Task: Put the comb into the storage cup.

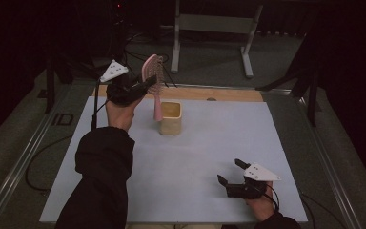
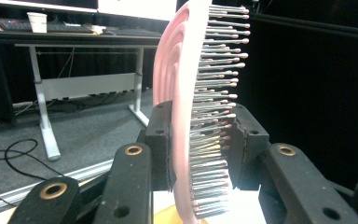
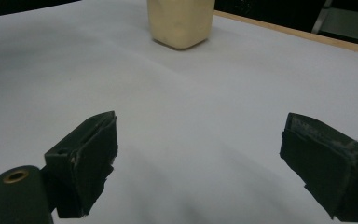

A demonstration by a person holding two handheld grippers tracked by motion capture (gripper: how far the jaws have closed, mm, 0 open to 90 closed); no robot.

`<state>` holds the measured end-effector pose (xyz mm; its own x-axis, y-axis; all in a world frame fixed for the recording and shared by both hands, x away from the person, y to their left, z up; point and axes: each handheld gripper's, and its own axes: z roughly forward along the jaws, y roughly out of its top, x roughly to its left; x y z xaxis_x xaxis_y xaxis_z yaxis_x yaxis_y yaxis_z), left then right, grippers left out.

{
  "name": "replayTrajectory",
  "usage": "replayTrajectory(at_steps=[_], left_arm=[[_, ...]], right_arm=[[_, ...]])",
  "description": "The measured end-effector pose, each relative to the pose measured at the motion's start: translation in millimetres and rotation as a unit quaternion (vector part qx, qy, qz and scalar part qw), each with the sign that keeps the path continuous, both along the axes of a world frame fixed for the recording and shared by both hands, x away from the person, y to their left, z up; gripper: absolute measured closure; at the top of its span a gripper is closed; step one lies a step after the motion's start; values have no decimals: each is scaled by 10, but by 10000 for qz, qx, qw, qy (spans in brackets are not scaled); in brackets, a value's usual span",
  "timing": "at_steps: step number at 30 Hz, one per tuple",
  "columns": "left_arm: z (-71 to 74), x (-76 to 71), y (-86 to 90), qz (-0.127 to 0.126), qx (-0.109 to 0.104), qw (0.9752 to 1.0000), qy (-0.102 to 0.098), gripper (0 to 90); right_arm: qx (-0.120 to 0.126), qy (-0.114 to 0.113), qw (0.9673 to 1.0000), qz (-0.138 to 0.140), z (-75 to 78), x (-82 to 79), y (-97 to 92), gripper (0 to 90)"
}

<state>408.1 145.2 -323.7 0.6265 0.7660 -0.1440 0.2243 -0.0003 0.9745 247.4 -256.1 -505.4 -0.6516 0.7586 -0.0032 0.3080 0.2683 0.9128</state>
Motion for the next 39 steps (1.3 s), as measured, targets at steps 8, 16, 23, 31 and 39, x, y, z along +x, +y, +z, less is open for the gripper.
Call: replayTrajectory(at_steps=[8,16,23,31,39], left_arm=[[-9,36,-9,36,-64,10000,-13,665],[-11,71,-3,86,-103,9999,-6,666],[-18,102,-27,94,-109,9999,-1,665],[3,122,-94,49,-81,9999,-34,665],[-20,163,-133,44,-121,9999,-9,665]], right_arm=[[9,-8,10000,-3,0,0,0,112],[12,-6,10000,0,0,0,-1,112],[28,-11,10000,6,0,2,-3,112],[34,-23,10000,5,1,3,-5,112],[44,-21,10000,10,2,1,-1,112]])
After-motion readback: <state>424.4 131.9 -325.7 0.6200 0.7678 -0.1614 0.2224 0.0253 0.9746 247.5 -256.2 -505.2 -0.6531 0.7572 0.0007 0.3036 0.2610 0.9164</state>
